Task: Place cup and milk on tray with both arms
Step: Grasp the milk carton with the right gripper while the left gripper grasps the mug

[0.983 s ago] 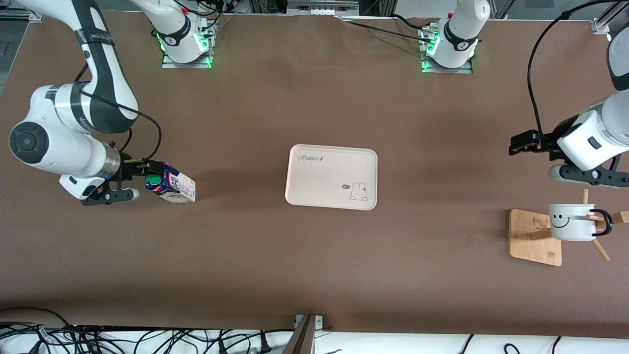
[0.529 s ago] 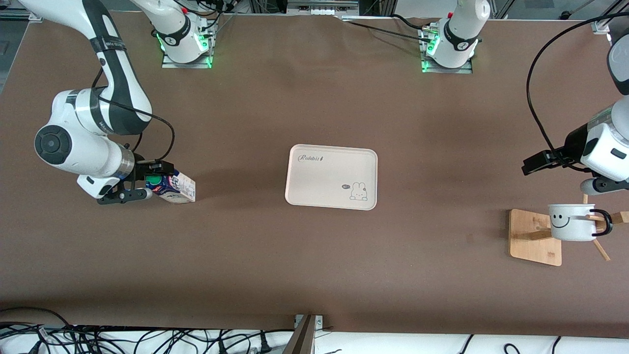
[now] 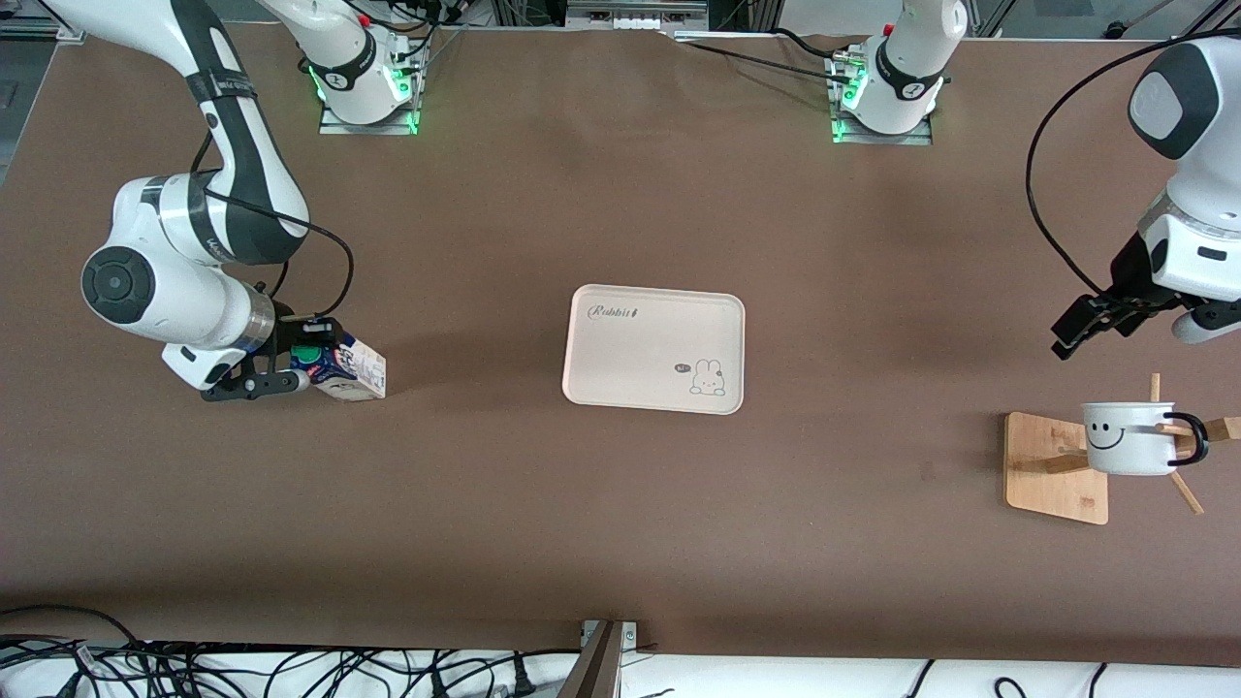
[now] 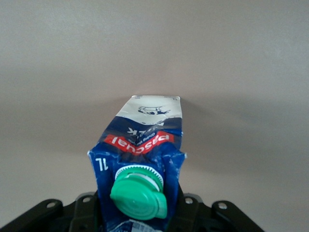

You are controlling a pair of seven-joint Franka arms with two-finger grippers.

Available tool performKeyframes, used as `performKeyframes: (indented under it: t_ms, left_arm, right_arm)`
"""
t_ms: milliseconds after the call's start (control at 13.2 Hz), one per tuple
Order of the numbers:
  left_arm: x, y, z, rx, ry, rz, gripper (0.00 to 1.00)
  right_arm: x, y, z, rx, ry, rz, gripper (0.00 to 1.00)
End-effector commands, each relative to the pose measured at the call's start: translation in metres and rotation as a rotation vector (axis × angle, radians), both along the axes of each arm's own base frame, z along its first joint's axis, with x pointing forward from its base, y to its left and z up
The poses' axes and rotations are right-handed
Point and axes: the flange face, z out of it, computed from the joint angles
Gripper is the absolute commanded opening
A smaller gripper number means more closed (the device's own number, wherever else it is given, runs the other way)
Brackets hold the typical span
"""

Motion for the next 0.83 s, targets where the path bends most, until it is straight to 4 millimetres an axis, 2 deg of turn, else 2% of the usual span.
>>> performKeyframes:
  t_ms: [0,302,453,529,680,756]
  left_arm:
    - [-0.006,0.005,-0.01,-0.013,-0.084,0.006,1.0]
    - [0.01,0.021,-0.04,-0.123,-0.134,0.021,1.0]
    - [0.027,0.03,-0.047,-0.195,-0.181,-0.007,1.0]
    - [0.041,0.034,-0.048,-0.201,-0.203,-0.027,1.0]
    - [0.061,0.04,-0.051,-0.201,-0.222,-0.049,1.0]
    - [0.062,0.039,-0.051,-0.203,-0.224,-0.049,1.0]
  right_arm:
    - [0.0,0.011,0.009,0.012,-0.009,0.0,0.46]
    - [0.003,0.013,0.018,0.015,-0.02,0.009,0.46]
    - [0.006,0.022,0.033,0.014,-0.007,0.011,0.46]
    - [0.008,0.033,0.044,0.008,0.002,-0.01,0.46]
    - [0.008,0.078,0.058,0.003,0.011,-0.056,0.46]
    - [0.006,0.104,0.062,0.025,0.011,-0.069,0.46]
